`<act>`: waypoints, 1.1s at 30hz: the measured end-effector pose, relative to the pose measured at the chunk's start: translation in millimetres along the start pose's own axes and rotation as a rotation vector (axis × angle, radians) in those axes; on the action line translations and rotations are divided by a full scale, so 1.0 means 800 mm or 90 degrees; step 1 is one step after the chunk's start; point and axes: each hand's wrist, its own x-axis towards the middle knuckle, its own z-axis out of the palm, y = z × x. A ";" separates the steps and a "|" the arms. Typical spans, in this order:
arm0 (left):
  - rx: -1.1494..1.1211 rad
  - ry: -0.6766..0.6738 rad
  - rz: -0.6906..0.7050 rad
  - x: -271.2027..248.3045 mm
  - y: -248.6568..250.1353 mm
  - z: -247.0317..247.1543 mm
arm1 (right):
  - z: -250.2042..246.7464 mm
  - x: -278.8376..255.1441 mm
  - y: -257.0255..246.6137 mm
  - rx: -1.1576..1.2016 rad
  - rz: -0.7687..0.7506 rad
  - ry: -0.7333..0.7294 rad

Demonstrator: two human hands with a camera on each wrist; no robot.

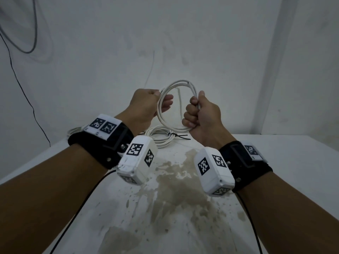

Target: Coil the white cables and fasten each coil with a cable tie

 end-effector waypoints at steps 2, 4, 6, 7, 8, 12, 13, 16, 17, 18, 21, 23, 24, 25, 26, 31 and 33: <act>0.033 -0.035 -0.012 0.001 0.008 -0.003 | -0.002 0.001 0.002 -0.011 0.008 -0.002; 0.100 -0.059 -0.017 0.004 0.016 -0.003 | -0.002 0.000 0.005 -0.036 0.017 -0.010; 0.229 -0.083 0.031 0.009 0.025 -0.005 | 0.000 -0.001 0.010 -0.090 0.024 -0.029; 0.285 -0.101 0.065 0.012 0.030 -0.005 | 0.001 -0.001 0.012 -0.111 0.024 -0.038; 0.323 -0.125 0.090 0.013 0.035 -0.006 | 0.002 0.000 0.014 -0.120 0.023 -0.042; 0.404 -0.208 0.116 0.012 0.049 -0.009 | 0.004 0.001 0.015 -0.134 0.012 -0.036; 0.421 -0.219 0.129 0.013 0.050 -0.009 | 0.005 0.002 0.014 -0.141 0.010 -0.035; 0.482 -0.200 0.182 0.018 0.048 -0.008 | 0.005 0.004 0.014 -0.152 0.004 -0.055; 0.497 -0.182 0.189 0.020 0.046 -0.008 | 0.005 0.004 0.014 -0.148 0.005 -0.069; 0.500 -0.167 0.186 0.022 0.045 -0.007 | 0.004 0.004 0.014 -0.140 0.006 -0.084; 0.494 -0.167 0.182 0.023 0.045 -0.005 | 0.001 0.004 0.016 -0.121 0.004 -0.090; 0.495 -0.191 0.180 0.021 0.046 -0.002 | 0.000 0.005 0.018 -0.108 0.003 -0.069; 0.493 -0.205 0.183 0.019 0.047 -0.001 | 0.000 0.005 0.017 -0.112 0.000 -0.058; 0.506 -0.213 0.199 0.019 0.047 0.001 | 0.000 0.005 0.018 -0.121 -0.001 -0.052; 0.542 -0.212 0.228 0.020 0.046 0.002 | 0.000 0.005 0.018 -0.134 -0.004 -0.048; 0.584 -0.149 0.298 0.027 0.033 0.001 | 0.004 0.002 0.014 -0.264 -0.053 -0.024; 0.559 -0.130 0.303 0.026 0.030 -0.002 | 0.004 0.001 0.006 -0.345 -0.090 -0.002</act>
